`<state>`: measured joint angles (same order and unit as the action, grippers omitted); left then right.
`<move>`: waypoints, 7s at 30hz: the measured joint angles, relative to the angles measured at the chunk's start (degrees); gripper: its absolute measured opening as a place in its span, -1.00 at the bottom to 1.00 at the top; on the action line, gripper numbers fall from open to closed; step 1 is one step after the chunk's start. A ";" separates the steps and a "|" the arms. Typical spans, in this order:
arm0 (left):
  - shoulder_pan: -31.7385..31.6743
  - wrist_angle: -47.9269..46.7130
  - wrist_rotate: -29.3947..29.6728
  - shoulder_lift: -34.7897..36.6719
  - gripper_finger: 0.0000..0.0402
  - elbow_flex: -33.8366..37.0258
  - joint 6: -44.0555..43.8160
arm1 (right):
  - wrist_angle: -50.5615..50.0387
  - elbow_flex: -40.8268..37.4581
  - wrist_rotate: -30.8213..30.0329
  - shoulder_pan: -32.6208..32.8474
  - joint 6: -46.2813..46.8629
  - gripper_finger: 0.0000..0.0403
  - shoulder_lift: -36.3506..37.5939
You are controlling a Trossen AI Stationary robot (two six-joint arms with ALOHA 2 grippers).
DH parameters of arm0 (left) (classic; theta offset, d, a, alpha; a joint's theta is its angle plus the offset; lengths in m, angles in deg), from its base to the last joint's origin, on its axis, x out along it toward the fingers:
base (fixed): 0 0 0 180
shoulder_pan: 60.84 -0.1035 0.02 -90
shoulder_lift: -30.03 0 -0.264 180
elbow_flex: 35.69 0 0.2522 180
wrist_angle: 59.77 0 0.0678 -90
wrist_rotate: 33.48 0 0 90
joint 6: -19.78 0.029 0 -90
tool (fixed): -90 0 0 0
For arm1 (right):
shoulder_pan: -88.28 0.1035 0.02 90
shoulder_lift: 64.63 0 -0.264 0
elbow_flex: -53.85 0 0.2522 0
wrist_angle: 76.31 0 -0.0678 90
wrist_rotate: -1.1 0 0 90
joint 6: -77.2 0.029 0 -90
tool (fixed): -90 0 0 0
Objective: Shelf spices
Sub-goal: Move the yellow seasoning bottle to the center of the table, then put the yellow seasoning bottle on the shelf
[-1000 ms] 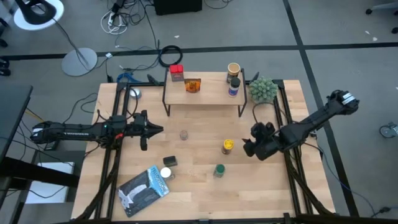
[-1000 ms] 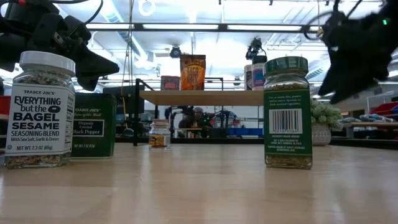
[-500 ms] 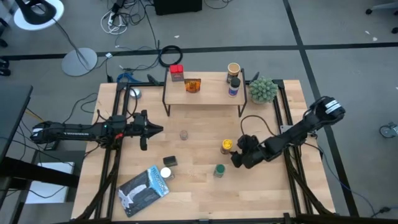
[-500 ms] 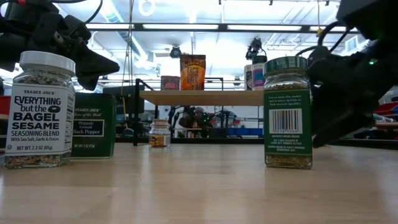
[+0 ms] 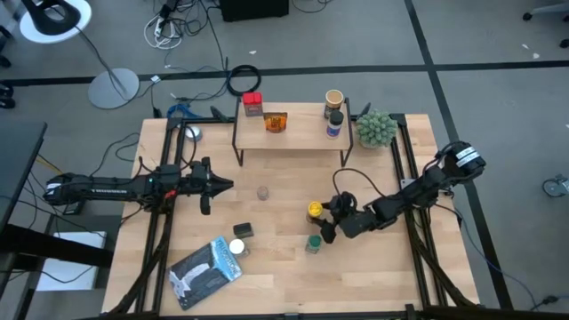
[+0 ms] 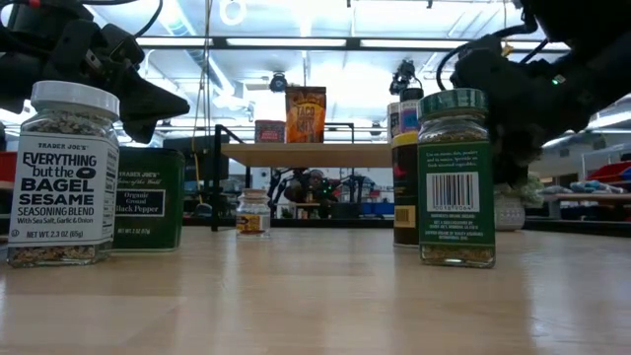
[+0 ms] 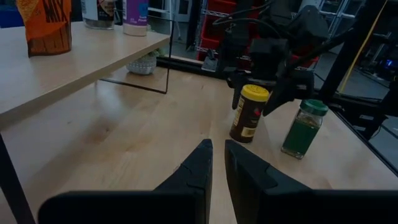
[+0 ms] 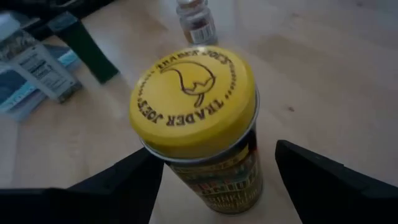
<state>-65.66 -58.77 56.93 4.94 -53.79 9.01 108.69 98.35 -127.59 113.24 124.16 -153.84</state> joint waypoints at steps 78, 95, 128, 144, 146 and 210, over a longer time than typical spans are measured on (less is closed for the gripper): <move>-0.02 0.05 0.02 -0.02 -0.76 0.02 1.52 | -71.17 46.78 39.40 -18.33 -48.76 0.52 -8.78; -0.02 0.09 0.02 -0.02 -0.76 0.02 1.53 | -70.48 46.77 39.86 -18.35 -47.47 0.31 -9.22; 0.00 0.25 0.02 0.00 -0.76 0.02 1.52 | -83.59 62.57 35.69 -20.70 -43.22 0.15 -9.04; -0.01 0.65 0.02 0.00 -0.76 0.02 1.52 | -94.88 84.13 29.40 -36.08 -42.42 0.16 -9.01; -0.02 0.70 0.02 0.00 -0.76 0.02 1.53 | -94.59 84.66 29.90 -38.61 -43.19 0.16 -9.01; -0.02 -0.02 2.16 -0.04 -0.76 0.02 1.73 | -89.45 92.26 33.85 -51.24 -47.06 0.39 -14.36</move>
<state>-65.68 -58.79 59.09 4.90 -53.77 10.74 19.24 190.61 -93.74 62.00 77.10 -168.20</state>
